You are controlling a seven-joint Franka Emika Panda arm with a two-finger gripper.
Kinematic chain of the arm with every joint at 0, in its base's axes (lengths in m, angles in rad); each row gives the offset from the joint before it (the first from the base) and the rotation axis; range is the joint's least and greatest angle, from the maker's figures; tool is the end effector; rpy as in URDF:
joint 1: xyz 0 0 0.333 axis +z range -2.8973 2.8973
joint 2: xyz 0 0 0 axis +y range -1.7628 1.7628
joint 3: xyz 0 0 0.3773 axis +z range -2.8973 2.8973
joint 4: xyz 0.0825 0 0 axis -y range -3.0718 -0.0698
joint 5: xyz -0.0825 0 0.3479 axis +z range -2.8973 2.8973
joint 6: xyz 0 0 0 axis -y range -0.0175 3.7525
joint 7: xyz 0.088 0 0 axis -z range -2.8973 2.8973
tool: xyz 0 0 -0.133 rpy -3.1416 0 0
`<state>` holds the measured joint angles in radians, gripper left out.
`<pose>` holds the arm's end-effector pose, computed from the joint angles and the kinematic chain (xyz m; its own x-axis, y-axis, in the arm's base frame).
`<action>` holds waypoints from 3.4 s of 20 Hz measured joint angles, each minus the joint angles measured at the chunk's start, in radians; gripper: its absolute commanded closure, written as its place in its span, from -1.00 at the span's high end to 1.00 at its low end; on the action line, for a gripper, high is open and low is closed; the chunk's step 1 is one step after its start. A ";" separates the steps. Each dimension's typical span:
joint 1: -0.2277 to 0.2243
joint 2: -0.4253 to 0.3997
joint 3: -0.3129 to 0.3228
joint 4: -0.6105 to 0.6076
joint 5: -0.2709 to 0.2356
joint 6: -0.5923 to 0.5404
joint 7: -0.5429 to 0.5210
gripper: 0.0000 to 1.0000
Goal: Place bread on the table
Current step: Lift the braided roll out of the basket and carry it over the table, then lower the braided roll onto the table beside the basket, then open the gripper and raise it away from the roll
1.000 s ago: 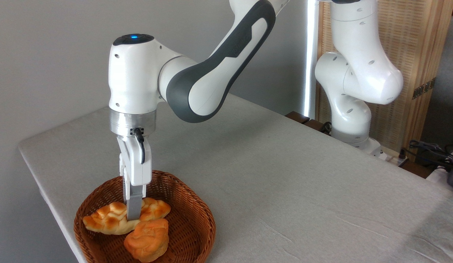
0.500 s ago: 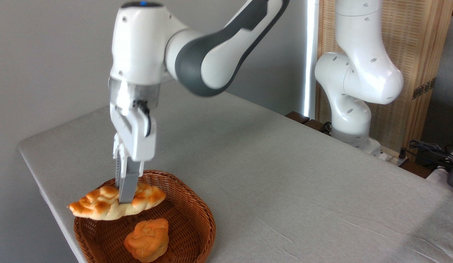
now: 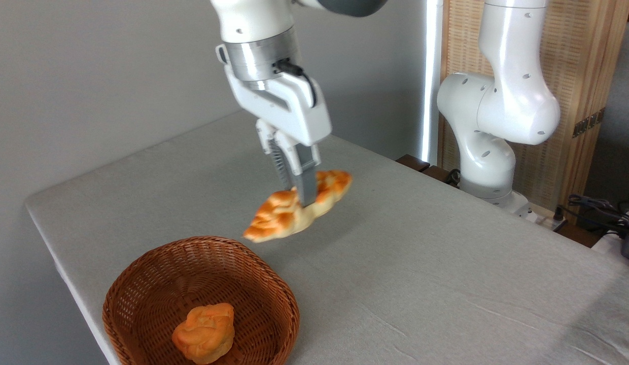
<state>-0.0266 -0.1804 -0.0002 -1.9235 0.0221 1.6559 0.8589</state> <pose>0.4464 -0.0092 0.6005 0.6274 -0.7753 -0.0734 -0.7739 -0.6312 0.0517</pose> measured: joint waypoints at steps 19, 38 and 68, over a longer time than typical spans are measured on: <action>-0.134 -0.007 -0.008 -0.264 -0.082 0.155 -0.218 0.60; -0.149 0.018 -0.008 -0.250 -0.115 0.170 -0.218 1.00; -0.075 0.135 0.042 0.286 -0.091 -0.010 -0.168 1.00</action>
<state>-0.1017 -0.0459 0.0418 -1.6372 -0.0692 1.6455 0.6914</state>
